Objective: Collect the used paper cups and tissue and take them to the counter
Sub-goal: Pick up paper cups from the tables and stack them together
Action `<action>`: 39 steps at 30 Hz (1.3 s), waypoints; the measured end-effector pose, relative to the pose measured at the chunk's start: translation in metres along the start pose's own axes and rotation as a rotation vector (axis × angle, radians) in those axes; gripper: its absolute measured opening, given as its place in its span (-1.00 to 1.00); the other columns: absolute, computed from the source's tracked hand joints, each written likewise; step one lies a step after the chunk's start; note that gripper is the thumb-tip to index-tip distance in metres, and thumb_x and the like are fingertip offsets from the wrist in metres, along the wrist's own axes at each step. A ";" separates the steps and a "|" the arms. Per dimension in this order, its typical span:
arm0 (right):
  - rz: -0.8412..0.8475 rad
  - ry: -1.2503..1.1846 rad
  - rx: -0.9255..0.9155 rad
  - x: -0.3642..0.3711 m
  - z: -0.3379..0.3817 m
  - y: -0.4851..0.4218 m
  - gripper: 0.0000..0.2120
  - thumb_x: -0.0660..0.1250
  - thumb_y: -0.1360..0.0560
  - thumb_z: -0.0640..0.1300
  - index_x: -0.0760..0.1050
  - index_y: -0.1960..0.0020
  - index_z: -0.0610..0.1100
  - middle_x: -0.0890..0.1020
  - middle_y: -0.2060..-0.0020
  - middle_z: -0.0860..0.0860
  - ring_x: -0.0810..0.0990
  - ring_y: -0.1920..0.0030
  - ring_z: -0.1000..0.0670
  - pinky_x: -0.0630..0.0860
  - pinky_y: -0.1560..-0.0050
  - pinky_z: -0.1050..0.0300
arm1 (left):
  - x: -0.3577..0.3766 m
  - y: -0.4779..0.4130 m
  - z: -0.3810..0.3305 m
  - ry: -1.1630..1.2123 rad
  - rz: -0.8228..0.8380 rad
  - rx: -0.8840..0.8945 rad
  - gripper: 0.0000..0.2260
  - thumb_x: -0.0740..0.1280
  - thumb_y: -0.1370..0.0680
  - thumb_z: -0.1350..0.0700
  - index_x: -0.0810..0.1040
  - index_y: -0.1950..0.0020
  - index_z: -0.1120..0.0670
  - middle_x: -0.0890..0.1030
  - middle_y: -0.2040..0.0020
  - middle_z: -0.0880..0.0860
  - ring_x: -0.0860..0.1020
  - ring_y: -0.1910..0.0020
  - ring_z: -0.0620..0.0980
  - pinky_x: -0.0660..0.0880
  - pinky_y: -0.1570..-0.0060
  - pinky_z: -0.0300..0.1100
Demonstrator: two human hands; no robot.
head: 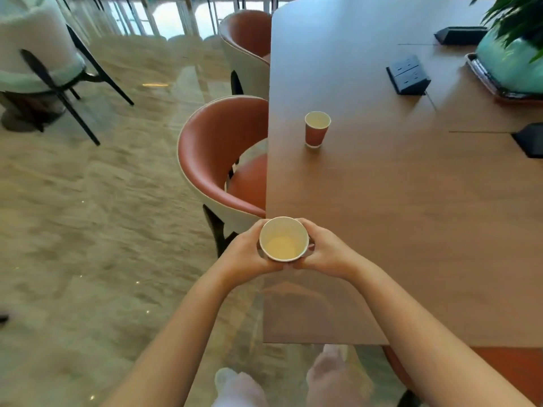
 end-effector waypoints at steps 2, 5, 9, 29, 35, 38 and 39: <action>-0.005 -0.021 0.009 0.023 0.010 -0.004 -0.37 0.52 -0.21 -0.16 0.39 -0.20 0.17 0.60 -0.03 0.14 0.58 -0.06 0.08 0.53 -0.13 -0.02 | -0.020 0.010 0.013 -0.003 0.018 0.012 -0.42 0.54 -0.17 -0.09 0.36 -0.06 -0.42 0.56 0.01 -0.33 0.51 -0.01 -0.35 0.44 0.03 -0.34; -0.061 -0.045 0.017 0.059 0.036 -0.018 -0.37 0.54 -0.20 -0.10 0.39 -0.17 0.24 0.60 -0.04 0.18 0.58 -0.07 0.15 0.53 -0.12 0.11 | -0.059 0.020 0.035 0.016 0.068 0.024 -0.42 0.55 -0.20 -0.05 0.35 -0.07 -0.42 0.56 0.00 -0.35 0.51 -0.02 -0.34 0.46 0.00 -0.32; -0.101 -0.057 0.000 0.052 0.050 -0.026 -0.35 0.57 -0.23 -0.17 0.38 -0.21 0.18 0.60 -0.04 0.20 0.58 -0.04 0.21 0.51 -0.05 0.25 | -0.072 0.012 0.023 0.033 0.078 0.063 -0.40 0.53 -0.17 -0.11 0.35 -0.11 -0.40 0.55 -0.02 -0.34 0.51 -0.03 -0.35 0.45 0.03 -0.39; -0.328 -0.141 0.121 -0.025 0.023 -0.103 -0.39 0.50 -0.06 0.06 0.38 -0.03 0.39 0.59 0.00 0.25 0.56 -0.03 0.22 0.51 -0.05 0.25 | -0.070 -0.125 -0.007 -0.193 0.242 0.159 -0.33 0.55 -0.25 -0.08 0.31 -0.26 -0.16 0.51 -0.07 -0.19 0.50 -0.08 -0.12 0.44 -0.04 -0.20; -0.421 -0.163 0.243 -0.037 0.007 -0.104 -0.43 0.47 -0.15 -0.08 0.36 -0.02 0.36 0.56 0.00 0.29 0.53 -0.05 0.26 0.47 -0.04 0.25 | -0.055 -0.154 -0.006 -0.190 0.369 0.179 -0.36 0.51 -0.16 -0.17 0.30 -0.15 -0.29 0.53 -0.04 -0.25 0.52 -0.06 -0.15 0.46 -0.04 -0.18; -0.483 -0.174 0.285 -0.043 0.008 -0.105 -0.43 0.48 -0.16 -0.09 0.35 -0.04 0.31 0.55 0.02 0.30 0.53 -0.03 0.26 0.44 0.01 0.34 | -0.051 -0.170 -0.006 -0.203 0.428 0.204 -0.35 0.54 -0.20 -0.11 0.31 -0.19 -0.25 0.54 -0.09 -0.22 0.52 -0.10 -0.14 0.48 -0.10 -0.12; -0.507 -0.175 0.292 -0.046 0.009 -0.106 -0.42 0.51 -0.19 -0.14 0.34 -0.06 0.28 0.54 0.01 0.29 0.53 -0.05 0.22 0.44 -0.01 0.32 | -0.050 -0.176 -0.009 -0.200 0.452 0.225 -0.34 0.54 -0.20 -0.10 0.32 -0.21 -0.23 0.54 -0.10 -0.21 0.52 -0.10 -0.13 0.48 -0.11 -0.11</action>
Point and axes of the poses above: each hand's wrist, its own y-axis away from the middle knuckle, its own x-axis out of the palm, z = x × y, the point moved 9 cm from there along -y, towards the middle knuckle
